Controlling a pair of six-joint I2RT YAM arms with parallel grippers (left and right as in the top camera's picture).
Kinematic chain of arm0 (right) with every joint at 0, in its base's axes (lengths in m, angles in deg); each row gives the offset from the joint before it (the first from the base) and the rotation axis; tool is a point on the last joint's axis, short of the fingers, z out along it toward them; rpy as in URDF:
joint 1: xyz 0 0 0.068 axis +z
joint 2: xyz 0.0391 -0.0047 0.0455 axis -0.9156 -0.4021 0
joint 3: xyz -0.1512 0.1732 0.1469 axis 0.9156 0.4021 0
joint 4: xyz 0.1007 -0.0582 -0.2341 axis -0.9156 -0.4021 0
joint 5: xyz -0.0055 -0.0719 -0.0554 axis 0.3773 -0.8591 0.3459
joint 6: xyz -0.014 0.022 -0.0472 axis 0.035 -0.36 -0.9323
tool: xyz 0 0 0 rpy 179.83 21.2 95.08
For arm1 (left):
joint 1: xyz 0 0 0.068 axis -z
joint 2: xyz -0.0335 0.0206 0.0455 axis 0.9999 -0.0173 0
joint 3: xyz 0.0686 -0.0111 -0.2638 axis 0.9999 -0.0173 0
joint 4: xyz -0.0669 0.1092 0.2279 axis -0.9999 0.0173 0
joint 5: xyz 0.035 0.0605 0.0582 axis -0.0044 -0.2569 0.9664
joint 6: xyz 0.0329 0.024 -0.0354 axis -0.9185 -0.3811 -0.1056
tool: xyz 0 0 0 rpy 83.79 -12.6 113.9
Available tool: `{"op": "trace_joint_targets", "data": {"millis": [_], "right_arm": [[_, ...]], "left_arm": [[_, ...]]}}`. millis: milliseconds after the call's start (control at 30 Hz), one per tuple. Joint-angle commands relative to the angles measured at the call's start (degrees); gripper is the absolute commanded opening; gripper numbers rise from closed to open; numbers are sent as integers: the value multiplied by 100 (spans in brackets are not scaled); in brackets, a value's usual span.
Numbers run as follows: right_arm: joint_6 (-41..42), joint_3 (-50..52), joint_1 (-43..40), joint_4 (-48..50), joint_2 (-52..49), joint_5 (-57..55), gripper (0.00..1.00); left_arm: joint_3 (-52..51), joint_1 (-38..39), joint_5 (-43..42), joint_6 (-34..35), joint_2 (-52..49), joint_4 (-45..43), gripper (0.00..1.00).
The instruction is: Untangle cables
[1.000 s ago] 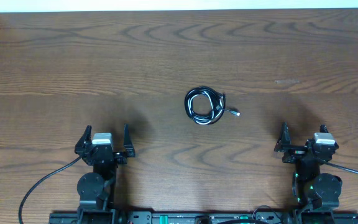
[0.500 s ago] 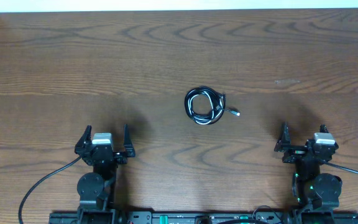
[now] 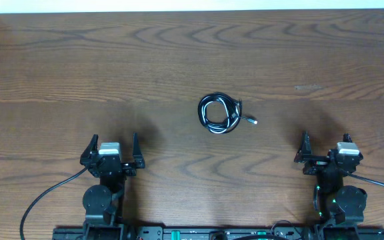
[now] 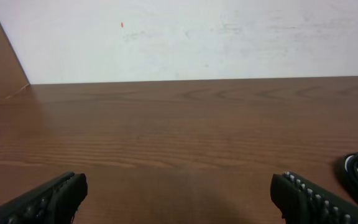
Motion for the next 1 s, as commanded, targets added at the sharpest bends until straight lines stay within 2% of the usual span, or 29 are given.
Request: {"op": "trace_joint_targets", "data": {"millis": [0, 967], "right_arm": [[-72, 13, -28, -22, 57, 33, 99], [-72, 13, -28, -22, 57, 33, 99]], "left_arm": [[-109, -15, 55, 50, -11, 227, 100], [-109, -13, 66, 50, -11, 72, 100]]}}
